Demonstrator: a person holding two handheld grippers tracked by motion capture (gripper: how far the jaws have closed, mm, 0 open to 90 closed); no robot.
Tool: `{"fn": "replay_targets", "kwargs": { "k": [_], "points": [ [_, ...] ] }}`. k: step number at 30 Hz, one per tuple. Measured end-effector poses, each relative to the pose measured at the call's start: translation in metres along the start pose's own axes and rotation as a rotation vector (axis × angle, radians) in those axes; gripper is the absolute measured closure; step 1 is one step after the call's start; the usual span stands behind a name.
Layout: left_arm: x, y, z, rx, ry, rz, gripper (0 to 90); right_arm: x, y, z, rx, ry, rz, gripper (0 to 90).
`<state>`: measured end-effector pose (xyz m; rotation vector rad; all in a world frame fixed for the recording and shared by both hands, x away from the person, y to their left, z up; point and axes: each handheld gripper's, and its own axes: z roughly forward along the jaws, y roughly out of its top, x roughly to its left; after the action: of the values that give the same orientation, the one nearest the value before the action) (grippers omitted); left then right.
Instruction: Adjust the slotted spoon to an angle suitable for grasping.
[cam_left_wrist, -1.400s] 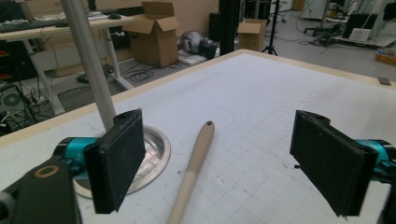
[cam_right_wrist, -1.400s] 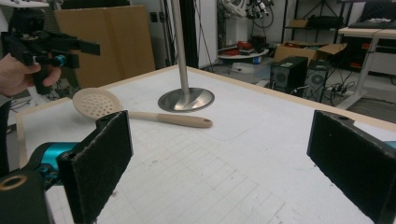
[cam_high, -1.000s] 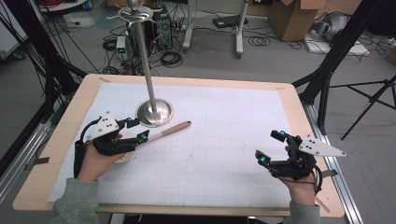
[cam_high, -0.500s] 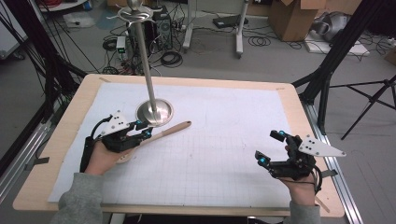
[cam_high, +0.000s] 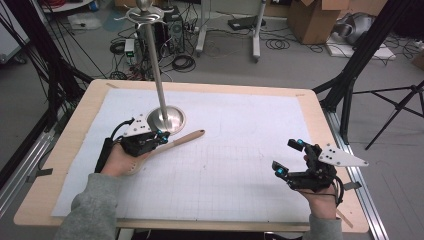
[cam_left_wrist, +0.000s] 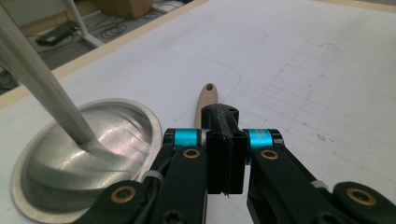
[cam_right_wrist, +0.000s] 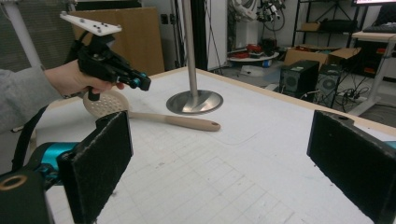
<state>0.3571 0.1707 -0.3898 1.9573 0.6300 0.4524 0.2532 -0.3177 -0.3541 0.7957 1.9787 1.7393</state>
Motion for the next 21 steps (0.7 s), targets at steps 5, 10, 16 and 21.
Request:
{"fn": "replay_targets", "kwargs": {
  "k": [5, 10, 16, 21],
  "points": [
    [0.005, 0.001, 0.01, 0.028, -0.019, -0.024, 89.5, 0.0, 0.001, 0.0, -0.004, 0.004, -0.003, 5.6],
    [0.007, -0.006, 0.024, 0.072, -0.014, 0.0, 89.5, 0.0, 0.001, 0.0, -0.005, 0.008, -0.003, 5.6],
    [0.014, -0.012, 0.036, 0.089, -0.01, -0.007, 89.5, 0.001, 0.001, 0.001, -0.001, 0.017, -0.007, 5.6],
    [0.016, -0.013, 0.046, 0.112, 0.0, -0.006, 89.5, 0.001, 0.002, 0.002, -0.001, 0.022, -0.003, 5.6]
  ]
}}
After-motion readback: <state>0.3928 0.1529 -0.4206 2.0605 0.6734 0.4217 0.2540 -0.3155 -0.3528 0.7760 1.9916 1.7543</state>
